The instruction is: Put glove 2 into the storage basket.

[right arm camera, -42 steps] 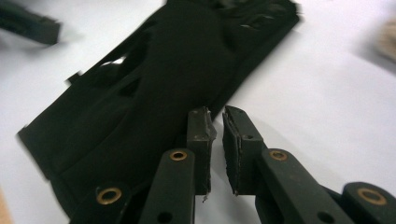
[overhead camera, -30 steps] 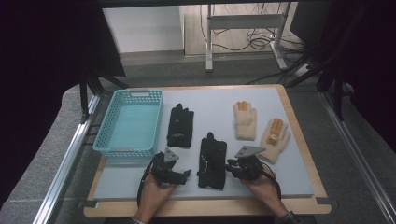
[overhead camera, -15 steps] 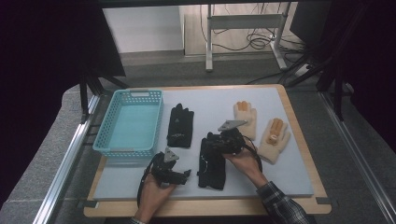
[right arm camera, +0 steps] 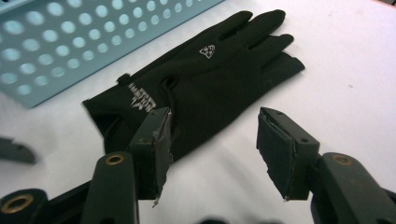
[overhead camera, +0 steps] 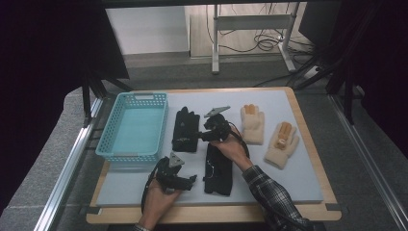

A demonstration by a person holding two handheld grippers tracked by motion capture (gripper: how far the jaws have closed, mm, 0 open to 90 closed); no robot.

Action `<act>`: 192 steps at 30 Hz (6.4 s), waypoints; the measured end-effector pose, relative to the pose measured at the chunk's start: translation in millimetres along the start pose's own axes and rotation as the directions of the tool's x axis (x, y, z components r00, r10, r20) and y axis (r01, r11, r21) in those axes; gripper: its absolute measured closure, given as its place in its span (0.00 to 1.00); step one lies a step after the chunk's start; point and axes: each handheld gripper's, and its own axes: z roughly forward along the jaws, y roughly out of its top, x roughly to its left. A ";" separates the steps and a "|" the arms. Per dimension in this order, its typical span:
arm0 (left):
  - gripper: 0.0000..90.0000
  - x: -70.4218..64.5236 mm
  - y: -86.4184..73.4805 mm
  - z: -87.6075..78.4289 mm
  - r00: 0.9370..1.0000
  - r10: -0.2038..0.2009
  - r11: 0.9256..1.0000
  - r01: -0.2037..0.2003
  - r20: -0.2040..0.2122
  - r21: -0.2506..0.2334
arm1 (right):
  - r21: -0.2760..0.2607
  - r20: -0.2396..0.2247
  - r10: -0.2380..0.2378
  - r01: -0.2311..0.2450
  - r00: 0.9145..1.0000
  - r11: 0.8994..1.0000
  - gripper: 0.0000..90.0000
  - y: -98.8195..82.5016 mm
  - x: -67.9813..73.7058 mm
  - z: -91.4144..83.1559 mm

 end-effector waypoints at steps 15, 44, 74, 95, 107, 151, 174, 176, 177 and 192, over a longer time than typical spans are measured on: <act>0.06 -0.1 0.0 0.0 1.000 -0.001 1.000 0.001 0.001 -0.002 | 0.062 0.012 -0.022 0.021 1.000 0.998 0.38 20.6 2.9 61.2; 0.06 -0.5 -0.1 0.1 1.000 0.001 1.000 -0.001 -0.001 -0.001 | 0.077 0.004 0.060 -0.061 0.998 0.995 0.90 31.8 -0.5 38.2; 0.06 -0.5 0.0 0.3 1.000 0.000 1.000 0.000 -0.002 -0.004 | -0.091 -0.046 0.116 -0.119 0.992 0.989 0.89 -9.4 19.3 -110.5; 0.06 -0.8 0.0 0.2 1.000 -0.004 1.000 0.004 -0.002 -0.004 | -0.071 0.094 0.114 -0.107 0.989 0.992 0.86 -94.0 61.0 -114.9; 0.06 -0.9 -0.1 0.3 1.000 -0.005 1.000 0.005 -0.003 -0.006 | -0.093 0.123 0.101 -0.090 0.987 0.992 0.57 -101.3 49.5 -123.8; 0.01 32.5 -35.3 -34.6 0.996 0.008 1.000 -0.007 -0.085 0.005 | -0.007 0.012 0.020 -0.020 1.000 1.000 0.77 -121.9 66.3 -74.1; 0.00 37.8 -39.0 -31.0 0.997 -0.061 0.998 0.060 -0.049 -0.022 | -0.031 0.136 0.014 -0.010 0.991 0.999 0.40 -138.3 25.0 -116.6; 0.00 37.7 -39.0 -30.9 0.997 -0.061 0.998 0.060 -0.049 -0.022 | -0.024 0.142 0.014 -0.011 0.990 1.000 0.34 -144.6 19.7 -121.5; 0.00 37.7 -39.0 -30.9 0.997 -0.061 0.998 0.060 -0.049 -0.022 | -0.024 0.142 0.014 -0.011 0.990 1.000 0.34 -144.6 19.7 -121.5; 0.01 38.6 -39.0 -32.1 0.998 -0.056 0.998 0.055 -0.043 -0.021 | 0.040 0.151 0.007 -0.013 0.988 0.999 0.16 -160.9 4.9 -125.3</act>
